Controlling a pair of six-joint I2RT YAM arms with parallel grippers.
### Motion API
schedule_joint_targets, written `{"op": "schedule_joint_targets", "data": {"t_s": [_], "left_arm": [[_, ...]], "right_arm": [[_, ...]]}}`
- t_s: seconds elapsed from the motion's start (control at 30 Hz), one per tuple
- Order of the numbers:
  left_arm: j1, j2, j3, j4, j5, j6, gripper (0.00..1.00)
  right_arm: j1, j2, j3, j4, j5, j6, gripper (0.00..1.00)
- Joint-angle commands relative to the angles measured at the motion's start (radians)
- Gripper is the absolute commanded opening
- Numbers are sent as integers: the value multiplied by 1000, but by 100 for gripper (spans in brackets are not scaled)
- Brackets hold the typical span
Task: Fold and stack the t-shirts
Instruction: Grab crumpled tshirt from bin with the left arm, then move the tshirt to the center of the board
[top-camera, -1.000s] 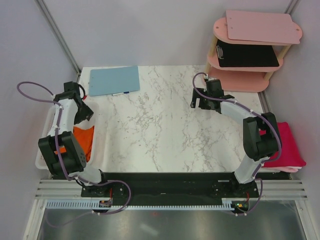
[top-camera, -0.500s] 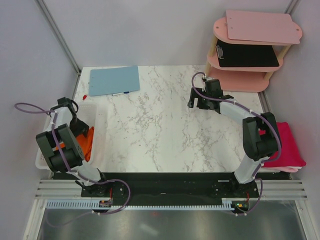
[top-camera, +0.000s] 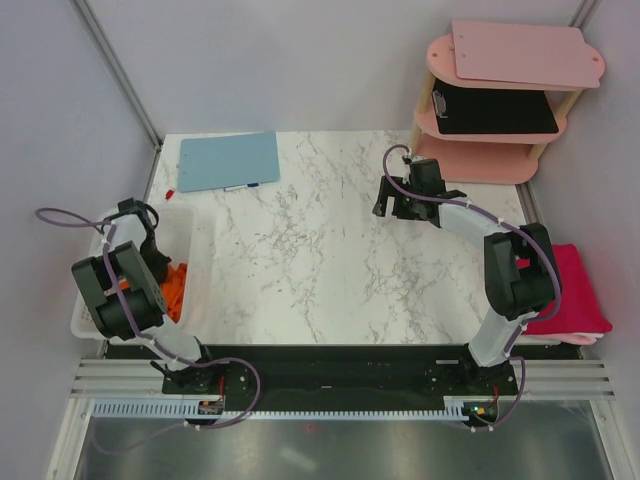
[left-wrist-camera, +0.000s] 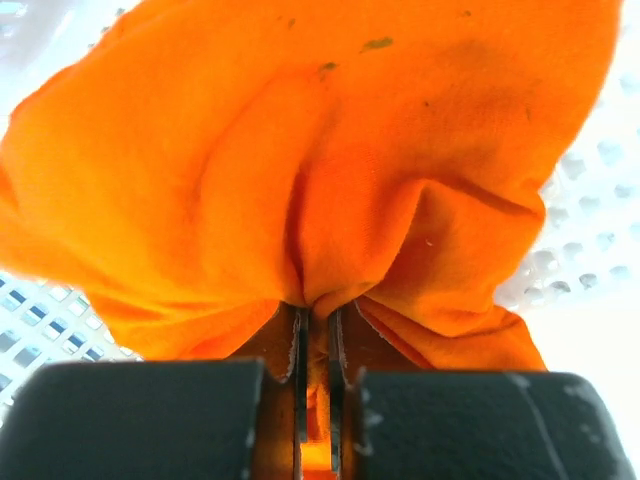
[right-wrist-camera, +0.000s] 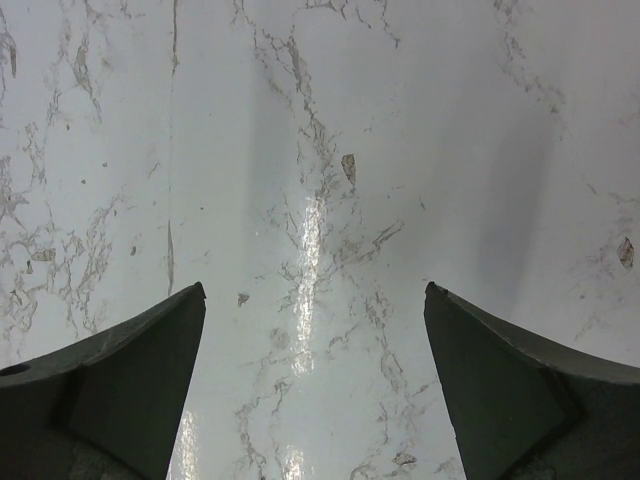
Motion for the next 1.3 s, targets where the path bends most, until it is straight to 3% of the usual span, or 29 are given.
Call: {"op": "schedule_joint_targets", "data": {"t_s": [0.0,0.23,0.47,0.63,0.73,0.93,1.07,1.27], "left_arm": [[11,-139,-9,27,-21,28,2],[9,-426,83,22,126,48,2],[1,-553,343,32,580,100,2],[-64,-517,385,97,904,129,2],[-254,-485,379,166,952,113,2],[-579,-347,350,315,917,30,2],[-712,-158,345,344,869,22,2],[-908,87,374,464,912,-41,2]], "right_arm": [[2,-2,-12,43,-16,12,98],[2,-2,-19,45,-12,10,98],[3,-12,-3,26,30,-1,98],[3,-15,55,-32,86,-17,98],[2,-21,92,-64,108,-24,98],[-3,-64,118,-112,185,-47,98],[-20,-107,112,-132,202,-50,98],[-37,-160,75,-143,185,-48,98]]}}
